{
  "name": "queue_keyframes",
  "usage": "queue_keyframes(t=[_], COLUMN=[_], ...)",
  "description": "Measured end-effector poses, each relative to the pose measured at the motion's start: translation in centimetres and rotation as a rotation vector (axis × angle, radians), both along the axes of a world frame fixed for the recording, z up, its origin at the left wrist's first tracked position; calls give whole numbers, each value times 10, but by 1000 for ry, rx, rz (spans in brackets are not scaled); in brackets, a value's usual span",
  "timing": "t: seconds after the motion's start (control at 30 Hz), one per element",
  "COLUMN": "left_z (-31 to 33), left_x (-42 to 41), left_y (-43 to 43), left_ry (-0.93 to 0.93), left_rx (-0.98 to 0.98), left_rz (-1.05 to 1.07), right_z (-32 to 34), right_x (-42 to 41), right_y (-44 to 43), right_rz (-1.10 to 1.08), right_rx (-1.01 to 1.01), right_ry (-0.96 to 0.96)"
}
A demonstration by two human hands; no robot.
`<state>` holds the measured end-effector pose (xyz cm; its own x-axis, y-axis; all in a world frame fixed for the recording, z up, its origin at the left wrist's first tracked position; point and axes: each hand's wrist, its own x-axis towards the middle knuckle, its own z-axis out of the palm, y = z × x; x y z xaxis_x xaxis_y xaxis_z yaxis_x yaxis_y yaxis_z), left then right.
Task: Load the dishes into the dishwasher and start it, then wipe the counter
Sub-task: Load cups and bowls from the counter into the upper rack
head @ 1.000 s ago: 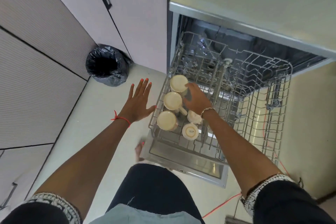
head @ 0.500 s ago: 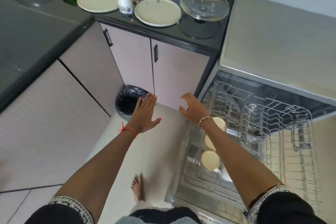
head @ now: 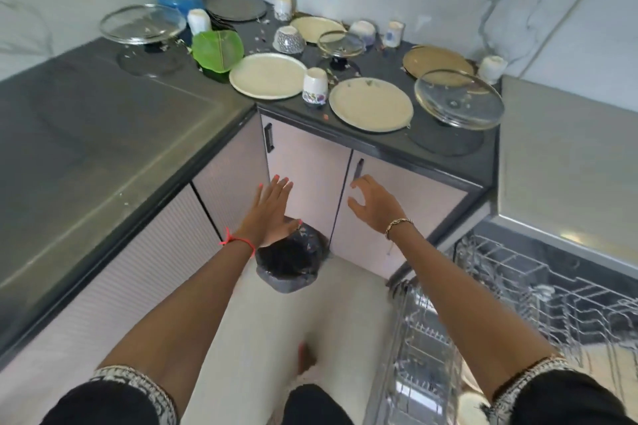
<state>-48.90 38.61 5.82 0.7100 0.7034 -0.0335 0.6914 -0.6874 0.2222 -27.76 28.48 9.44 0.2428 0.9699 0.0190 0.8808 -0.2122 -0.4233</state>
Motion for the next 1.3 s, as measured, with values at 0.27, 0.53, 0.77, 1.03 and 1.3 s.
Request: queue_keyframes(t=[0.27,0.53,0.77,1.03,1.3], left_z=[0,0,1,-7,6], left_x=[26,45,40,39,39], left_y=[112,213,259,260,250], left_ry=[-29,-7,105,176,153], left_rx=[8,22,2,98,17], left_rz=[56,206,298,288,282], right_z=[18,34,32,44,62], right_x=[37,76,90,92,81], right_y=[134,263,334,358,335], right_rz=[7,37,121,136,117], right_rx=[104,94,-82,-210,-176], right_ry=[43,54,104,53,65])
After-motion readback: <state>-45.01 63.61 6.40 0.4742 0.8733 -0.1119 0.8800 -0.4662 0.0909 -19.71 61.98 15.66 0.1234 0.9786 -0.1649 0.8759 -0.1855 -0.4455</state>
